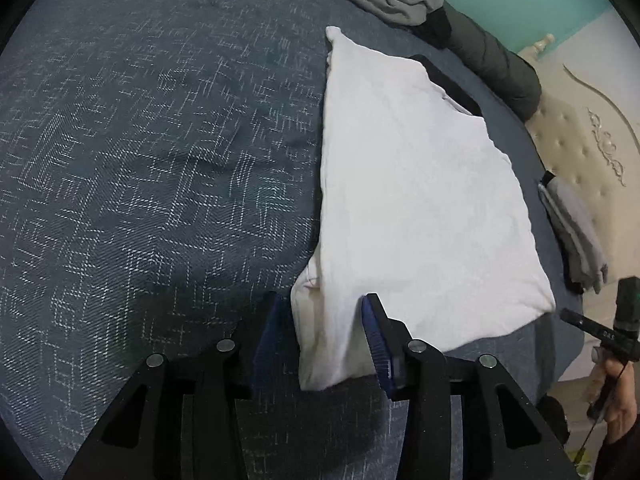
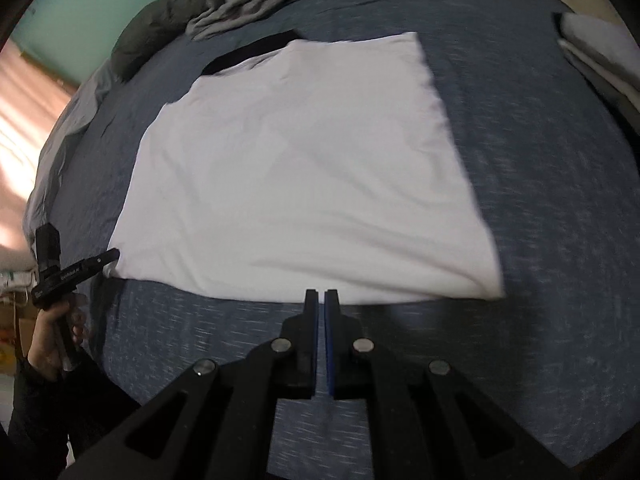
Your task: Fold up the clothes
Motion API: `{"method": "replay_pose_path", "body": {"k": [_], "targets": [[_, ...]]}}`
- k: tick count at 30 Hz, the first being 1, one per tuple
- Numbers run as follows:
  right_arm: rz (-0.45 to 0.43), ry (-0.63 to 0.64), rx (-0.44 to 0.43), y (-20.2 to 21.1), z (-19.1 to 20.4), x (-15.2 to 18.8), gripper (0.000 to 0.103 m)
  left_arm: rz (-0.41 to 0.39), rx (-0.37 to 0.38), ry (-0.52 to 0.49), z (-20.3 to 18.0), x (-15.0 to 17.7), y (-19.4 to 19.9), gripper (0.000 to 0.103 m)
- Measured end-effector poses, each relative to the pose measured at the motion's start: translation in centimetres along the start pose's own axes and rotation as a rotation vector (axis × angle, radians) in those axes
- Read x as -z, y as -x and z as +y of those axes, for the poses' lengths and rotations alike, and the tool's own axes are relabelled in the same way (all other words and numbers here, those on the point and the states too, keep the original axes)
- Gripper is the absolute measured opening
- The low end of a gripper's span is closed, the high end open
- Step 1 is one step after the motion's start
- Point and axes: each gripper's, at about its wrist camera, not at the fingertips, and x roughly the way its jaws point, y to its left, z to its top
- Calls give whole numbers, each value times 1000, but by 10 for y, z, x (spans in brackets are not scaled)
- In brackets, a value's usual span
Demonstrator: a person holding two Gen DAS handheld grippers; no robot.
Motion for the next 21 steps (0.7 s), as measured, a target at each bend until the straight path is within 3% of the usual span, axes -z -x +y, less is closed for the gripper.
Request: {"method": "replay_pose_path", "body": {"k": [1,2,6,14,21], "targets": [[-4,-10,1,4,-7,0,3,-2,2,-2,0,0,0,38],[-6,-18,0,5,-12,1,3,-2,7,-5,-1,0,0,24],[-8,-45,-4,2,-22,6,3,-11,19,-23,-6,1,3,9],[-22,-80,-46,2,-37,4,3,-46,56,-64,-31,-9,25,7],[-42,-90,-89,7,-51,-1,3,-67,103,-122,-83,-30,40,6]]}}
